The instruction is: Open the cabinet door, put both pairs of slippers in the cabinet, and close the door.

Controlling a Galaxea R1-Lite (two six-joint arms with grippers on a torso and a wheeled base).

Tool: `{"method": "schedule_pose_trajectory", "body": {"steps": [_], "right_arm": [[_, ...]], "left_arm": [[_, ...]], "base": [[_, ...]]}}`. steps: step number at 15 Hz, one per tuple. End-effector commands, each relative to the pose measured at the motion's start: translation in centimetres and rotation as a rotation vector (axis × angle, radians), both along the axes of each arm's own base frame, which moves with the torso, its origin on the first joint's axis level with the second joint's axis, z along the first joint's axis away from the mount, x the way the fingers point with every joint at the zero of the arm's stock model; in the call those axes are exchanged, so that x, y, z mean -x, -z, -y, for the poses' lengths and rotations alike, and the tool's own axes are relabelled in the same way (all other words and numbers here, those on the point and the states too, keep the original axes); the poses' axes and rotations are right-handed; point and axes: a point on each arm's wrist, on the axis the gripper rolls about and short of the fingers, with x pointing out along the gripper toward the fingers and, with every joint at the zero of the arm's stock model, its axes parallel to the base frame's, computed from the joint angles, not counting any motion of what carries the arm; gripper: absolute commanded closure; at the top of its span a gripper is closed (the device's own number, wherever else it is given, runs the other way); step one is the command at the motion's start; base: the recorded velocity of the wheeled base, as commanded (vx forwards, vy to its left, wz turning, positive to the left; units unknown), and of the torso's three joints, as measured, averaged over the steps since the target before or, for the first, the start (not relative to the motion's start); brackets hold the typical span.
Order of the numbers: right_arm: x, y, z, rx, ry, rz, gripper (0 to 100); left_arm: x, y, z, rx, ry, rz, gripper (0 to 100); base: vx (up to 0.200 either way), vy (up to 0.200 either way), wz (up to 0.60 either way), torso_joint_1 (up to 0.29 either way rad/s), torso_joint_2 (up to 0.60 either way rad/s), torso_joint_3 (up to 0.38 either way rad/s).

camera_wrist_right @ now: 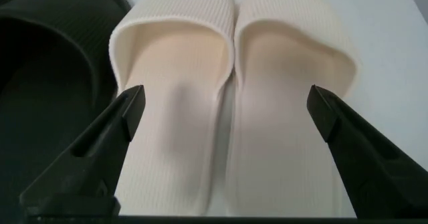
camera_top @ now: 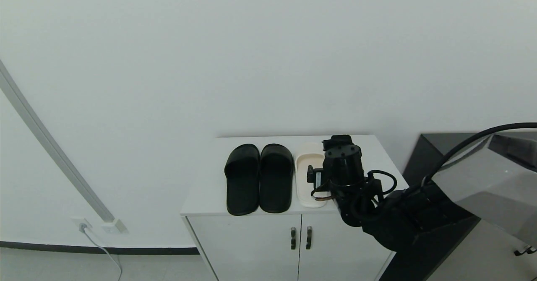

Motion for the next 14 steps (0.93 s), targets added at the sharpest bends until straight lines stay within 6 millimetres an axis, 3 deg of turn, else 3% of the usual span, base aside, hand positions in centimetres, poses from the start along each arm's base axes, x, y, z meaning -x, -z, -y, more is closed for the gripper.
{"method": "schedule_pose_trajectory", "body": {"steps": [1,5,11,12,14], "right_arm": [[-2.3,1.4,-0.1,0.008,0.029,-0.002,0],[-5.5,2.2,-0.5,-0.004,0.066,0.012,0],[-8.1,1.8,-0.9,-0.031,0.092,0.048,0],[-8.3,2.0,-0.9,-0.029,0.093,0.045,100],[-8.5,2.2,-1.0,-0.022,0.096,0.038,100]], "left_arm": [[0.0,0.0,0.0,0.000,-0.001,-0.001,100],[0.0,0.0,0.0,-0.001,0.001,-0.001,100],[0.0,0.0,0.0,-0.001,-0.001,-0.001,100],[0.0,0.0,0.0,-0.001,-0.001,-0.001,100],[0.0,0.0,0.0,0.000,-0.001,-0.001,100]], "base": [[0.000,0.000,0.00,0.000,0.00,0.000],[0.000,0.000,0.00,0.000,0.00,0.000],[0.000,0.000,0.00,0.000,0.00,0.000],[0.000,0.000,0.00,0.000,0.00,0.000],[0.000,0.000,0.00,0.000,0.00,0.000]]}}
